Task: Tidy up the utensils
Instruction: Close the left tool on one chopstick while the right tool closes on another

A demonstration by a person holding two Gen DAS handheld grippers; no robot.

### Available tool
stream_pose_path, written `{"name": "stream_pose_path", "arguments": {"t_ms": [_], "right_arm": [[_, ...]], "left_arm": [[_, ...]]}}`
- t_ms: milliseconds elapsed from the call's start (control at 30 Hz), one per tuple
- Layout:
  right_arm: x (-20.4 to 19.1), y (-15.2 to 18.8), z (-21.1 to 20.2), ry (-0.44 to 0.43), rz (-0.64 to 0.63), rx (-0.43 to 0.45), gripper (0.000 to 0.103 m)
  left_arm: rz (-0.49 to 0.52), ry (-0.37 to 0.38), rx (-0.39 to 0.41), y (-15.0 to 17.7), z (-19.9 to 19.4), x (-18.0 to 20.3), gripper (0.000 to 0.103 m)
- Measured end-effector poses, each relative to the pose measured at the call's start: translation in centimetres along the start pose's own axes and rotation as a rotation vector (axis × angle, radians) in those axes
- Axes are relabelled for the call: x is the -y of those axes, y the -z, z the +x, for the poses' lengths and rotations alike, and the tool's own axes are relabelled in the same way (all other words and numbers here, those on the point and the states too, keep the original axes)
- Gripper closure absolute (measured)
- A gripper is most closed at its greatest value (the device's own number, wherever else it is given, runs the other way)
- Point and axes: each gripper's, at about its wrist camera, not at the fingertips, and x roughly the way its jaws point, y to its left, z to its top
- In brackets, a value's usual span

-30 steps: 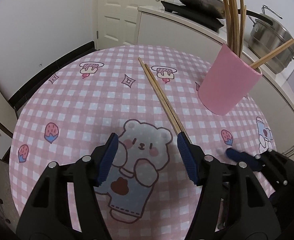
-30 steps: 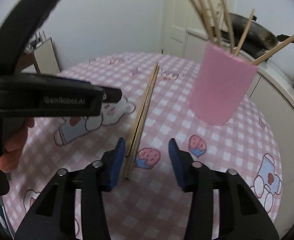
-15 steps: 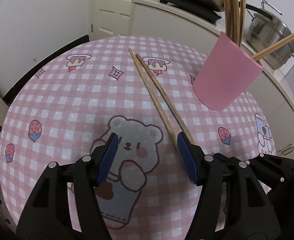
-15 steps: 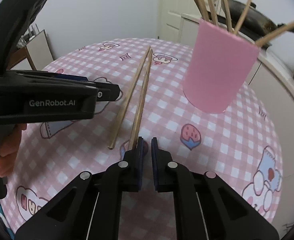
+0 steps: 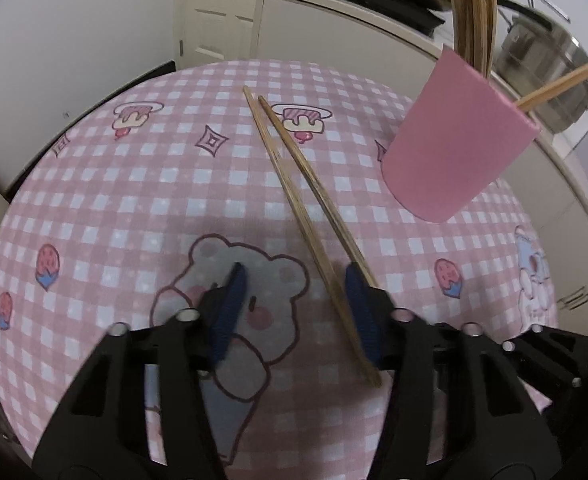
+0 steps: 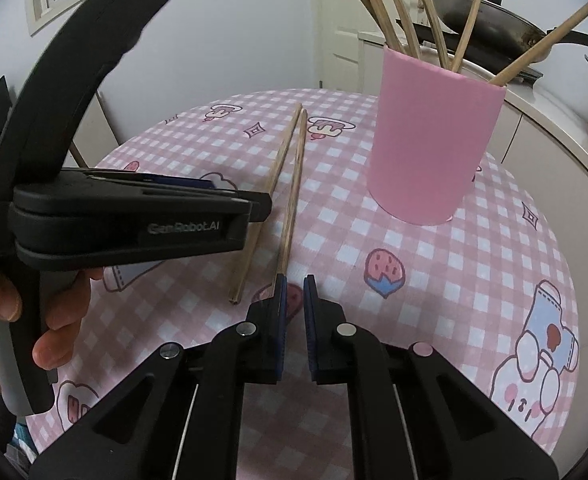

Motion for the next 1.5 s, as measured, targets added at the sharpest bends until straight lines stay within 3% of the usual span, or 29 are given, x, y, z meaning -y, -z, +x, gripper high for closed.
{"name": "stream_pose_path", "arguments": {"t_ms": [133,233,367,533,600,633,667,800,867,1200,1267,1433,1500], "right_arm": [[0.1,-0.1,-0.1,-0.001,-0.002,0.001,0.091],[-0.1,-0.3,0.1,-0.012,0.0,0.003,0.083],[-0.4,-0.7,0.7,-0.003,-0.006,-0.005,0.081],[-0.6,-1.0,1.3,0.004,-0.015,-0.022,0.082],[-0.5,-1.0,1.8,0.019,-0.023,-0.038,0.082],[-0.5,-0.9,2.1,0.026,-0.028,-0.052,0.082],[-0.4,-0.9,2.3,0.026,-0.03,-0.052,0.082],[-0.3,-1.2,2.6,0.026,-0.029,-0.053,0.082],[-0.2,-1.2,2.5,0.025,-0.026,-0.053,0.082],[-0.1,-1.9,2.9,0.036,-0.024,-0.056,0.082],[-0.1,-2.1,3.0,0.037,-0.024,-0.056,0.082],[0.3,-2.0,2.9,0.042,-0.018,-0.06,0.095],[0.6,-1.7,2.6,0.035,-0.012,-0.065,0.098]], "left_arm": [[-0.033,0.015,-0.011,-0.7,0.5,-0.5,0.072],[-0.022,-0.025,-0.017,-1.1,1.1,-0.6,0.091],[-0.002,-0.038,-0.006,-1.3,1.3,-0.5,0.093],[-0.065,0.051,0.001,-1.5,0.3,-1.4,0.092],[-0.075,0.065,0.007,-1.7,-0.1,-1.6,0.08],[-0.084,0.07,0.008,-1.6,-0.2,-1.6,0.063],[-0.098,0.073,0.01,-1.6,-0.3,-1.7,0.053],[-0.099,0.065,-0.007,-1.7,0.4,-1.5,0.053],[-0.097,0.047,-0.032,-1.9,1.2,-1.3,0.064],[-0.08,-0.003,-0.049,-3.1,2.4,-0.4,0.066],[-0.063,-0.038,-0.046,-3.3,2.7,0.2,0.073],[0.017,-0.051,-0.043,-3.9,3.5,1.7,0.092],[0.039,-0.046,-0.049,-3.6,3.3,2.0,0.092]]}}
